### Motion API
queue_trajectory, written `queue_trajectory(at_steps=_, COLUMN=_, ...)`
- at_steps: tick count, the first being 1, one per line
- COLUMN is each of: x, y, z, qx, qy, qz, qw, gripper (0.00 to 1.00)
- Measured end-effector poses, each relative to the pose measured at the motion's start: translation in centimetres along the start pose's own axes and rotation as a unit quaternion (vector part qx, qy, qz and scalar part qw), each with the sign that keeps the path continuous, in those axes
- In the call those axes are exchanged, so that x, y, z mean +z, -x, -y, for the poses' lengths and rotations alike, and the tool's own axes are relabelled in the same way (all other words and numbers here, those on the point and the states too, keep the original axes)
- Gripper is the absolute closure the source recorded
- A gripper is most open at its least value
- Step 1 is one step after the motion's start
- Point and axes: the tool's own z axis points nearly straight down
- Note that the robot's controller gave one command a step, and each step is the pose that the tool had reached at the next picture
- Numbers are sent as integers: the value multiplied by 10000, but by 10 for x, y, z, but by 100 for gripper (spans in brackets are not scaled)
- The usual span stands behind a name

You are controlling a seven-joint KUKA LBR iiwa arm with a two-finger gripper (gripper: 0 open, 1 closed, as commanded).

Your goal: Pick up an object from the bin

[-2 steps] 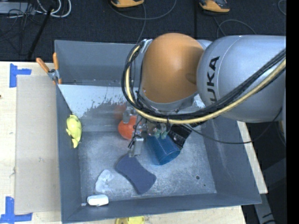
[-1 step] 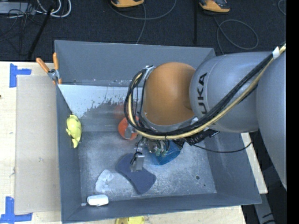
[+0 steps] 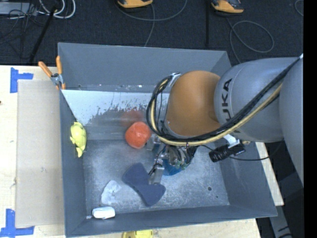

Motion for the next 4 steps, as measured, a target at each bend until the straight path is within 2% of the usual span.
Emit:
queue_trajectory(at_steps=1, x=21, y=11, z=9, qx=-2, qy=10, qz=35, qw=10000, gripper=0)
queue_trajectory(at_steps=2, x=87, y=-20, z=2, qx=184, qy=3, qz=6, qw=9998, gripper=0)
queue_trajectory(at_steps=3, x=83, y=-23, z=-6, qx=439, qy=4, qz=1, qw=9990, gripper=100)
queue_trajectory(at_steps=4, x=83, y=-23, z=-6, qx=441, qy=5, qz=0, qw=9990, gripper=100)
